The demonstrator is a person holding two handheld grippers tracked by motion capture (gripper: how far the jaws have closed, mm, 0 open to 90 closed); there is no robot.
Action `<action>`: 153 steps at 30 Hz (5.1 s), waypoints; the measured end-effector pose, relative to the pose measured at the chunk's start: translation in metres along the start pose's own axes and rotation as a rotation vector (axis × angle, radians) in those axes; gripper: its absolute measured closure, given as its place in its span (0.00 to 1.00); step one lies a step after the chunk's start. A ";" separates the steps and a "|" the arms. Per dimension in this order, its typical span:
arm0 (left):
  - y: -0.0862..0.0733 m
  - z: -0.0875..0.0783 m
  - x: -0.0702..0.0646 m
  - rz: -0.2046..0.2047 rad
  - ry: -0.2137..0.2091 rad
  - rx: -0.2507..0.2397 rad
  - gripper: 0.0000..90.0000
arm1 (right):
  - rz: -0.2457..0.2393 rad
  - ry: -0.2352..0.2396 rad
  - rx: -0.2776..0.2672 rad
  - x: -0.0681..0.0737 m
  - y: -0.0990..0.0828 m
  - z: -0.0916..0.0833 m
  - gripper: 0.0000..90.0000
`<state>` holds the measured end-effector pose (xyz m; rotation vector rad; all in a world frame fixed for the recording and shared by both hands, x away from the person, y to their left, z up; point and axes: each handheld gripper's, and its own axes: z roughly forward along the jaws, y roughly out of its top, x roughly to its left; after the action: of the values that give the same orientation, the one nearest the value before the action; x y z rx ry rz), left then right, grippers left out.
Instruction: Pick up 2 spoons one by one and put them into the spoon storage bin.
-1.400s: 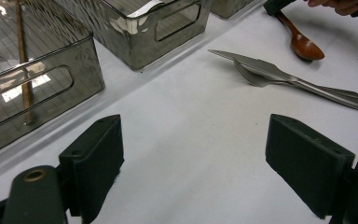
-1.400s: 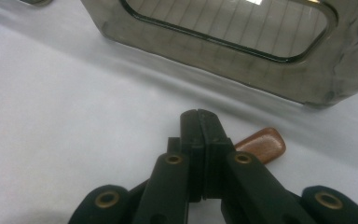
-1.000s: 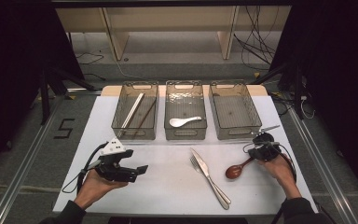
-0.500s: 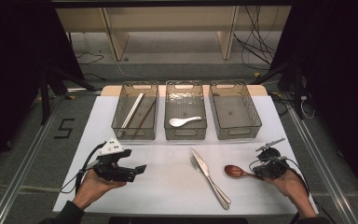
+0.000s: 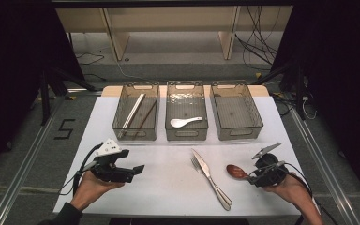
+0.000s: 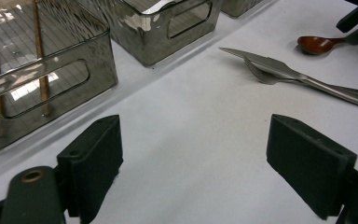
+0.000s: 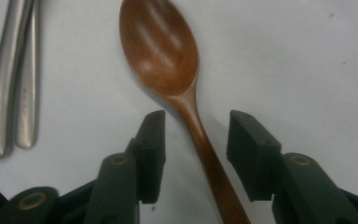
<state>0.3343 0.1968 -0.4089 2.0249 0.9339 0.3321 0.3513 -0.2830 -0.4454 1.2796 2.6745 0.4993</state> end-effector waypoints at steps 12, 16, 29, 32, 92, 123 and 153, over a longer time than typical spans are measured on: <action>0.000 0.000 0.001 -0.004 0.001 -0.009 0.19 | -0.046 -0.031 0.067 0.003 0.003 0.009 0.70; -0.001 0.001 0.001 -0.002 0.002 -0.005 0.19 | -0.068 -0.035 0.088 0.005 0.006 0.011 0.78; -0.001 0.001 0.001 0.001 0.008 -0.006 0.19 | -0.124 -0.026 0.099 0.010 0.009 0.010 0.91; -0.001 0.001 0.000 -0.003 0.009 -0.014 0.19 | -0.122 -0.019 0.057 0.010 0.011 0.004 0.92; -0.003 -0.011 0.000 -0.023 -0.003 -0.081 0.19 | -0.001 0.063 -0.308 0.014 0.212 -0.015 0.91; -0.004 -0.008 0.002 -0.018 -0.013 -0.079 0.19 | 0.076 0.047 -0.323 0.005 0.266 0.000 0.91; -0.004 -0.009 0.003 -0.024 -0.016 -0.081 0.19 | 0.137 0.069 -0.305 0.003 0.275 0.022 0.65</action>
<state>0.3299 0.2056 -0.4071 1.9385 0.9195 0.3358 0.5561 -0.1144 -0.3690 1.3778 2.4478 0.9427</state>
